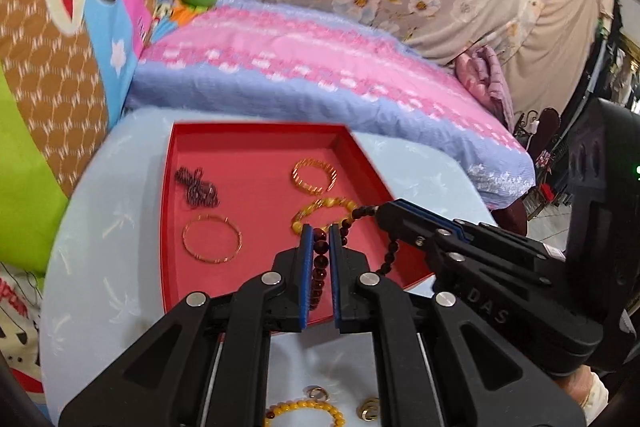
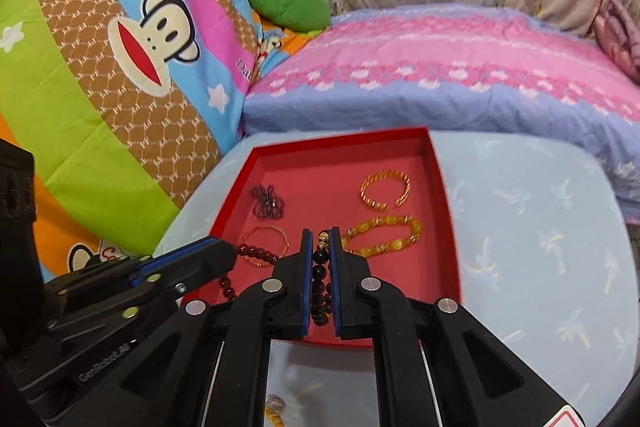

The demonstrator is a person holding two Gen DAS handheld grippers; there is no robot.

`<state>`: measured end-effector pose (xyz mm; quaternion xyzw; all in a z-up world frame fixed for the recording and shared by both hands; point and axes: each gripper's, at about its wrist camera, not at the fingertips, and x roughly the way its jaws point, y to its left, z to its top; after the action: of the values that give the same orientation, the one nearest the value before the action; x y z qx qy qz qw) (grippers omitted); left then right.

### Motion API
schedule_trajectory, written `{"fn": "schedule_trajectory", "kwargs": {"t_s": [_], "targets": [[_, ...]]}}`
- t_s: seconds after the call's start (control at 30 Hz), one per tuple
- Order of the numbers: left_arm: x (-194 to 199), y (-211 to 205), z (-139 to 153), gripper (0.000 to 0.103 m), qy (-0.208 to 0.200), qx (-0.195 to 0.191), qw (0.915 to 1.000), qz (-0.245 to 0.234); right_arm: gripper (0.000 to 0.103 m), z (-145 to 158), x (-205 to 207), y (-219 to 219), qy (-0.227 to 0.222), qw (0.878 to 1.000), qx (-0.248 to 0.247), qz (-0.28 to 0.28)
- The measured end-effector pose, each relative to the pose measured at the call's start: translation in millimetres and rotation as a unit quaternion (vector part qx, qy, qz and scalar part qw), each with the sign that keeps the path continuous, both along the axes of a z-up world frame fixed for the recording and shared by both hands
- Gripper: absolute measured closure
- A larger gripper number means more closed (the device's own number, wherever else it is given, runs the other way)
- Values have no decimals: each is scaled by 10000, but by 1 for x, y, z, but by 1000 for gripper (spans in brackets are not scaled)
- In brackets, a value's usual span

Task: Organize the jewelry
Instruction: 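Carry both bracelets into the red tray and open both grippers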

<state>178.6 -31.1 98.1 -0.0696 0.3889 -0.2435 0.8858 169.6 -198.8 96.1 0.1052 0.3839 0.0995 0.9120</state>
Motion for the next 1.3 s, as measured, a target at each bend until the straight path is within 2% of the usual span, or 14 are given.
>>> {"fn": "schedule_trajectory", "kwargs": {"t_s": [0.2,0.57,0.6,0.63,0.67,0.73,0.83,1.3], "targets": [[16,16,-49,95,405,382,9981,279,95,-38,9,-1,429,9988,-234,-76],[16,24,-67,95,261,989,9930,592,95,-61,12,-3,552,9959,-685,-230],[15,24,-67,93,216,991,9930,609,93,-61,11,-3,520,9959,-687,-259],[14,24,-67,89,191,987,9931,612,87,-60,10,-3,499,9958,-706,-288],[14,23,-66,79,165,997,9929,634,77,-60,10,-3,474,9958,-721,-313],[11,24,-62,65,17,981,9926,717,63,-56,6,-4,369,9958,-746,-382],[6,21,-56,49,-137,1030,9917,754,59,-52,0,-5,256,9955,-798,-434],[-24,19,-45,48,-384,1104,9905,722,59,-43,-33,-10,174,9971,-580,-462]]}}
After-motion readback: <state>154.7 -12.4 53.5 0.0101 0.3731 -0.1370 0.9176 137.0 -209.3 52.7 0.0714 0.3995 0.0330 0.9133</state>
